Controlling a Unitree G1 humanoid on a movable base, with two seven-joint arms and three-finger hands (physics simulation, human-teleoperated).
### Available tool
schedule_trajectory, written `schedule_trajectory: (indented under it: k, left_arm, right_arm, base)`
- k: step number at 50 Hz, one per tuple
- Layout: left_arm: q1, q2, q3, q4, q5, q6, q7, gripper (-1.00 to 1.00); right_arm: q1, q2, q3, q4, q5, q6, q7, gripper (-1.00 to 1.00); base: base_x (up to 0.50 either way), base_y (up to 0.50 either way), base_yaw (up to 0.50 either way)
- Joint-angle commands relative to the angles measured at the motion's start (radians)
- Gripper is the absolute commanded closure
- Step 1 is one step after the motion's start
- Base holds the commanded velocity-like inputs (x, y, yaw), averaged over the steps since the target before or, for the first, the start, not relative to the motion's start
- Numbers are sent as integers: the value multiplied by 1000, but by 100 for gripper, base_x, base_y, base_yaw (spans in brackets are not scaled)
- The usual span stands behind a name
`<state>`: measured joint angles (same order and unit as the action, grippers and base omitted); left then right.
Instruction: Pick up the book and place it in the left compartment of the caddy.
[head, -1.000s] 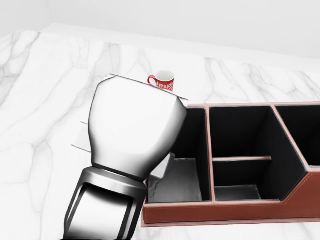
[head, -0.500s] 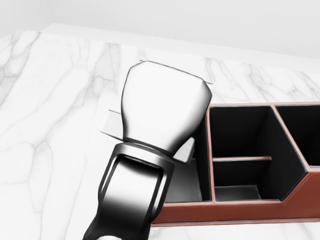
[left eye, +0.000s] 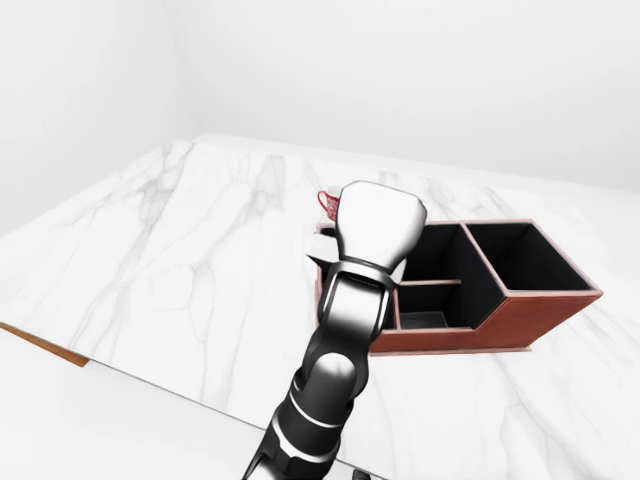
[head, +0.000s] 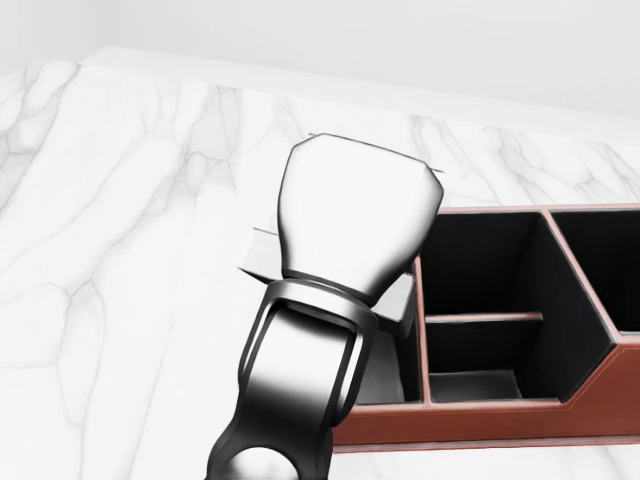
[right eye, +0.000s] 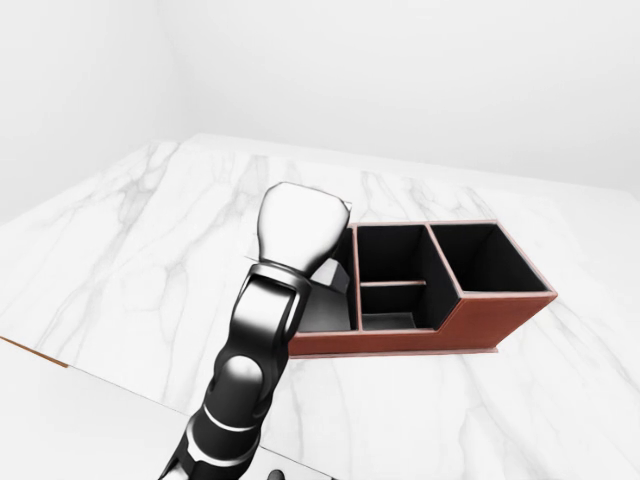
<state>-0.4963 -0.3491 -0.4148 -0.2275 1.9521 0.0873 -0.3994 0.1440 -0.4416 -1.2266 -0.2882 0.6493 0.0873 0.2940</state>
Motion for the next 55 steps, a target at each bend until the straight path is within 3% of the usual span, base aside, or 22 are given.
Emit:
schedule_trajectory:
  k: [1, 9, 25, 41, 55]
  left_arm:
    - [0, 0, 22, 43, 20, 0, 60, 100]
    - [-8, 0, -14, 56, 20, 0, 42, 100]
    - [-10, 0, 40, 171, 6, 0, 127, 100]
    - [7, 0, 33, 207, 19, 0, 131, 100]
    - [-43, 0, 66, 295, -13, 0, 165, 100]
  right_arm:
    - [-1, 4, 7, 5, -8, 0, 5, -100]
    - [1, -1, -1, -1, -3, 0, 3, -100]
    - [-2, -1, 1, 1, -10, 0, 1, -100]
    - [0, 1, 3, 2, -14, 0, 4, -100]
    - [-1, 3, 6, 3, -18, 0, 7, -100]
  base:
    - [0, 0, 0]
    - [0, 0, 0]
    - [0, 0, 0]
    - [0, 0, 0]
    - [0, 0, 0]
